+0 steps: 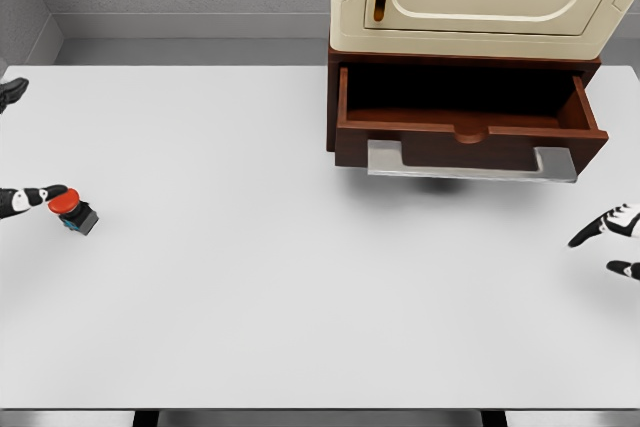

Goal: Put the switch into the drawer with left arm, and close the drawer with right arm

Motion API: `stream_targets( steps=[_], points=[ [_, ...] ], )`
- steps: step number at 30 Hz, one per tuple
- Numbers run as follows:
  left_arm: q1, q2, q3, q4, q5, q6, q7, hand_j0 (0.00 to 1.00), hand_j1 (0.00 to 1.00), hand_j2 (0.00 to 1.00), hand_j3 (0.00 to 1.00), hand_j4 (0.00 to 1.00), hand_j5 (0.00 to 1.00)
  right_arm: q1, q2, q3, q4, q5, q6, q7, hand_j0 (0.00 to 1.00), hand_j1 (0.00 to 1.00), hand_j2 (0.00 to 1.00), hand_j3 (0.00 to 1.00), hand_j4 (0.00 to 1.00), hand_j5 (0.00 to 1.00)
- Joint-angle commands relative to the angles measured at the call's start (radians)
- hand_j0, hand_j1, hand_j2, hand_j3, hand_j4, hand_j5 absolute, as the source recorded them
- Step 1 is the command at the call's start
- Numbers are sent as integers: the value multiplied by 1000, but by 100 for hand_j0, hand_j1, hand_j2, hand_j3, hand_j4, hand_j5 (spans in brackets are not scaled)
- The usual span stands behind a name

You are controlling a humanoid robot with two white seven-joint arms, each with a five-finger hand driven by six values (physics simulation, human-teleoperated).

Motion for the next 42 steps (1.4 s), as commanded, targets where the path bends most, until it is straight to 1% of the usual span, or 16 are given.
stream_targets(
  steps=[1,2,4,6,10,15,18,21,23,24,27,28,32,36,39,42],
  points=[
    [-2,7,-36,0,17,0,6,99,99,99,99,99,99,0,-6,-1,-1,-21,3,0,63,63,63,63,63,63],
    [-2,8,-60,0,18,0,6,99,99,99,99,99,99,0,-45,-4,0,-26,3,0,63,63,63,63,63,63],
    [0,7,-69,6,21,0,6,99,99,99,99,99,99,2,-69,-2,-1,-61,3,0,63,63,63,63,63,63],
    [35,8,-72,28,83,0,6,99,99,99,99,99,99,8,-113,1,-1,-71,3,0,64,64,64,64,64,64],
    [37,0,-91,83,113,0,5,99,99,99,99,99,99,-2,-119,50,-1,-69,3,0,65,65,65,65,65,65],
    [28,-39,-115,147,123,0,3,99,99,99,99,99,99,-5,-122,50,-1,-67,3,0,65,65,65,65,65,65],
    [-8,-75,-155,169,112,0,3,100,100,100,100,100,100,-26,-194,53,-3,-71,3,0,65,65,65,65,65,65],
    [-38,-119,-164,228,103,0,2,99,99,99,99,99,99,-32,-194,54,-3,-71,3,0,65,65,65,65,65,65],
    [-72,-119,-201,265,103,0,2,99,99,99,99,99,99,-35,-196,59,-3,-71,3,0,65,65,65,65,65,65],
    [-78,-121,-206,276,103,0,0,99,99,99,99,99,99,-55,-196,76,-3,-71,3,0,65,65,65,65,65,65],
    [-78,-127,-209,296,103,0,0,99,99,99,99,99,99,-196,-196,231,-3,-69,3,0,64,64,64,64,64,64],
    [-78,-127,-210,298,103,0,0,99,99,99,99,99,99,-218,-196,255,-3,-69,3,0,64,64,64,64,64,64],
    [-97,-128,-209,356,107,0,0,99,99,99,99,99,99,-216,-196,258,-3,-67,3,0,64,64,64,64,64,64],
    [-98,-147,-207,371,109,0,0,98,98,98,98,98,98,-213,-196,257,-3,-67,3,0,64,64,64,64,64,64],
    [-98,-158,-209,379,104,0,0,93,93,93,93,93,93,-213,-196,258,-3,-67,3,0,64,64,64,64,64,64],
    [-98,-158,-209,385,104,0,0,80,80,80,80,80,80,-212,-194,258,-3,-67,3,0,64,64,64,64,64,64]
  ],
)
